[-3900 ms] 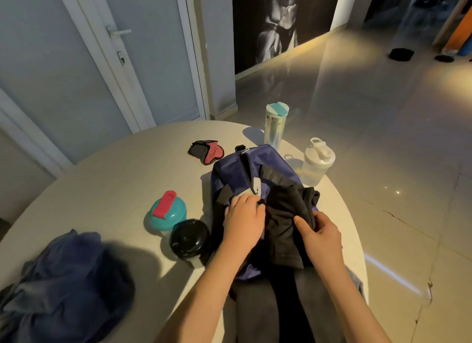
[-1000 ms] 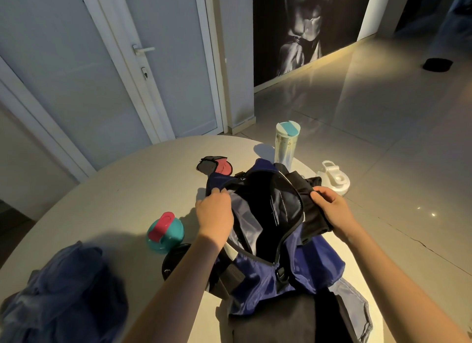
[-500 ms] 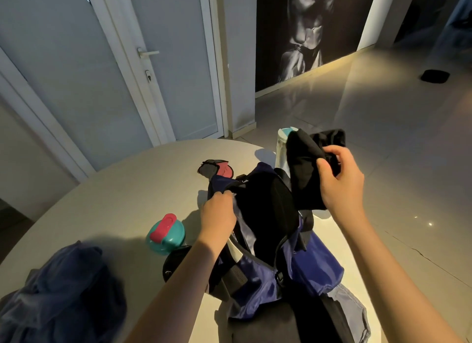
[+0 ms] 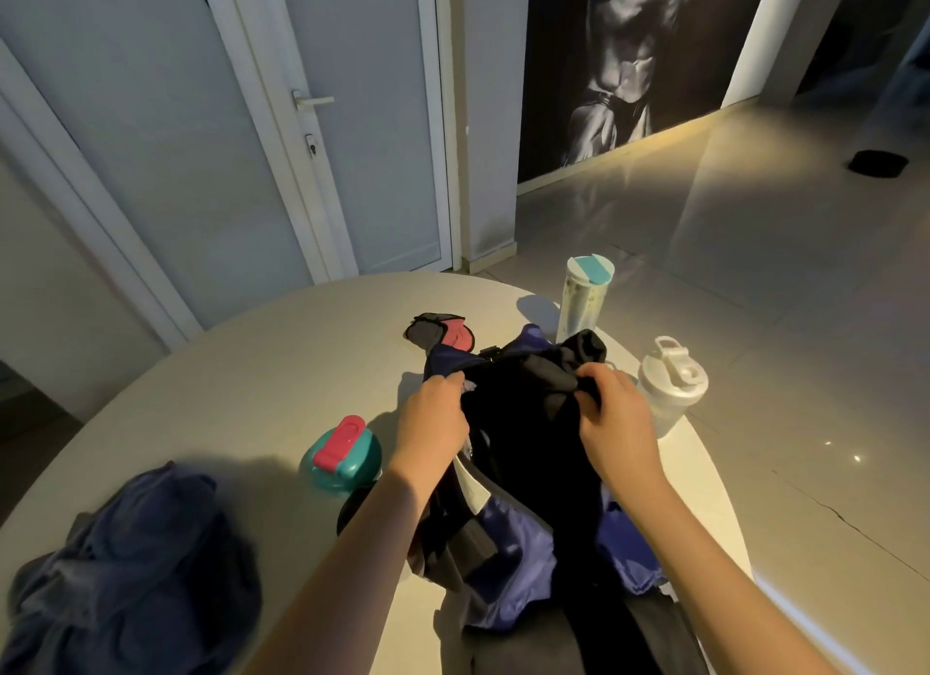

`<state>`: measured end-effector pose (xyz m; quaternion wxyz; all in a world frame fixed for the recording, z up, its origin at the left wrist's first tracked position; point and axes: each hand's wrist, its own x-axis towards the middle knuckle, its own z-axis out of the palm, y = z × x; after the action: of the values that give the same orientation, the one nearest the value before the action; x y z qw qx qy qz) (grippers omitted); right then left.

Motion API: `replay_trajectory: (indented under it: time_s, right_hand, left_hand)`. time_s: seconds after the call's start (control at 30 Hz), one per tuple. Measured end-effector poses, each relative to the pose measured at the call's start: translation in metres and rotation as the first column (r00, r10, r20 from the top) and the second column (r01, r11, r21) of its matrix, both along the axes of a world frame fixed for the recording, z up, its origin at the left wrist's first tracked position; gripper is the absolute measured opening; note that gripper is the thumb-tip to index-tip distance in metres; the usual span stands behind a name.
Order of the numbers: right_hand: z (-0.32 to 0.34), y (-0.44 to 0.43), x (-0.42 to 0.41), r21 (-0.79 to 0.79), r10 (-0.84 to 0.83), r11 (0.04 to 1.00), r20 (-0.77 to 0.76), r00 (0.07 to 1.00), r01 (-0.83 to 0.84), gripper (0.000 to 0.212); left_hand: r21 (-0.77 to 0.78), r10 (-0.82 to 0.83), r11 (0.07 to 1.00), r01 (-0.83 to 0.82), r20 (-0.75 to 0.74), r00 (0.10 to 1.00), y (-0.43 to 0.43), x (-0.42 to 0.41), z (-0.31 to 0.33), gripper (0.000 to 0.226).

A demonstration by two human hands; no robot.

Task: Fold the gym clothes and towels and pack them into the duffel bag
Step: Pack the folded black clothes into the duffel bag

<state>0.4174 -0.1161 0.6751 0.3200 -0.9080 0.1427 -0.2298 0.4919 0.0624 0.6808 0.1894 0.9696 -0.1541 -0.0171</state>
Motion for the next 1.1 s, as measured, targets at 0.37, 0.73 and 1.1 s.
replay_trajectory:
  time_s: [0.37,0.73,1.1]
  right_hand:
    - [-0.016,-0.035,0.006,-0.238,-0.147,0.964,-0.111,0.983,0.118,0.026]
    - [0.015,0.021,0.012,0.079,-0.002,0.997,0.046,0.999,-0.001,0.02]
    - [-0.052,0.042,0.059,0.227,0.103,0.973,-0.275,0.956,-0.039,0.022]
  left_hand:
    - [0.056,0.003,0.998,-0.004,0.012,1.0,0.01,0.008,-0.004,0.047]
    - [0.01,-0.005,1.0,0.005,-0.007,1.0,0.011,0.014,-0.004,0.046]
    - [0.035,0.016,0.999,-0.016,-0.001,1.0,0.007,0.01,-0.005,0.048]
